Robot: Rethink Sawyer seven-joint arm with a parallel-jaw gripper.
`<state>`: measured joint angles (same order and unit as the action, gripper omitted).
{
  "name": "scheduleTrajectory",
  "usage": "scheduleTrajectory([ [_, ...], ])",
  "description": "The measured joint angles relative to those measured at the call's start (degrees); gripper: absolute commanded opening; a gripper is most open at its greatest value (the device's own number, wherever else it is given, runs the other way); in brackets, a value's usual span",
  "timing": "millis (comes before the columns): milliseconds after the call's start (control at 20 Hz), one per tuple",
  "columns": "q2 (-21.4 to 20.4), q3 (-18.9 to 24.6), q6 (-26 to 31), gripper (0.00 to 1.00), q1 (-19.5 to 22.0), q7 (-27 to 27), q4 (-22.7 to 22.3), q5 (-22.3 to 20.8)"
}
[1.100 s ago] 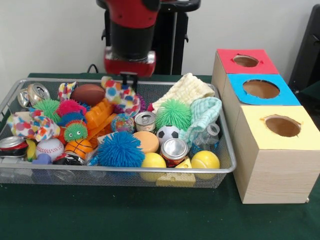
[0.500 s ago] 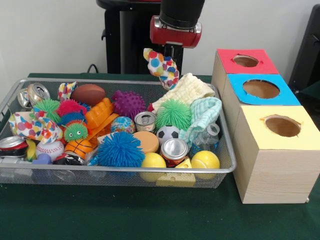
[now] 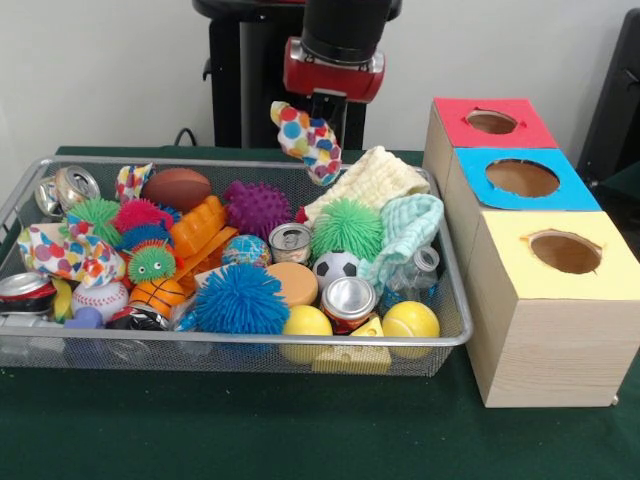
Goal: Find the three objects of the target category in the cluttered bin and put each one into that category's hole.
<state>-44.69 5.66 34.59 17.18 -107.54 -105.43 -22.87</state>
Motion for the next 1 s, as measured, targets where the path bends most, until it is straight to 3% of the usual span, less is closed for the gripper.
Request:
scheduleTrajectory([
  [400,2.93,-1.42,-3.60,0.00,1.53,0.00,0.02,0.01],
  [450,3.51,-1.91,-4.25,1.00,1.45,0.00,0.02,0.01],
  [1000,3.66,-3.22,-4.87,1.00,1.25,0.00,0.02,0.02],
])
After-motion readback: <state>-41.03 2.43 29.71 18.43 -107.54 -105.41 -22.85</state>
